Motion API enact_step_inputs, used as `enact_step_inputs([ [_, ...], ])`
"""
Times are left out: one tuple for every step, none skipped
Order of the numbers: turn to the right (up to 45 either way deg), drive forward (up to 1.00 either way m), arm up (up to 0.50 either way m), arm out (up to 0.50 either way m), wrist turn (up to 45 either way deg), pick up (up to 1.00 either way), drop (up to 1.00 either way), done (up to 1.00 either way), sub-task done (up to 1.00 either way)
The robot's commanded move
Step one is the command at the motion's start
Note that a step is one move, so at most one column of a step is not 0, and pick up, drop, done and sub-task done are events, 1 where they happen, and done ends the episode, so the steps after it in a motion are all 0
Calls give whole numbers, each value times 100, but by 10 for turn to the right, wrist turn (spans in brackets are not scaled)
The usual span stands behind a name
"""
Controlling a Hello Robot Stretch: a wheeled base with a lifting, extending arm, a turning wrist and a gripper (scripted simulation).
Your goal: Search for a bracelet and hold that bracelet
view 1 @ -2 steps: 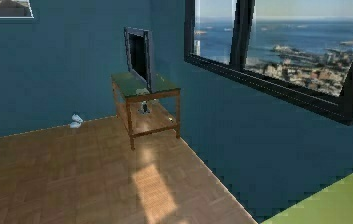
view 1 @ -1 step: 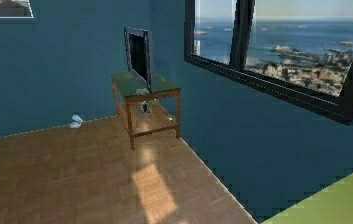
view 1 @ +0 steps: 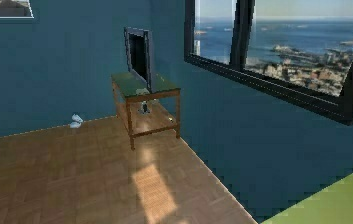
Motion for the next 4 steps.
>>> enact_step_inputs([
  [0,0,0,0,450,0,0,0,0],
  [0,0,0,0,450,0,0,0,0],
  [0,0,0,0,450,0,0,0,0],
  [0,0,0,0,330,0,0,0,0],
])
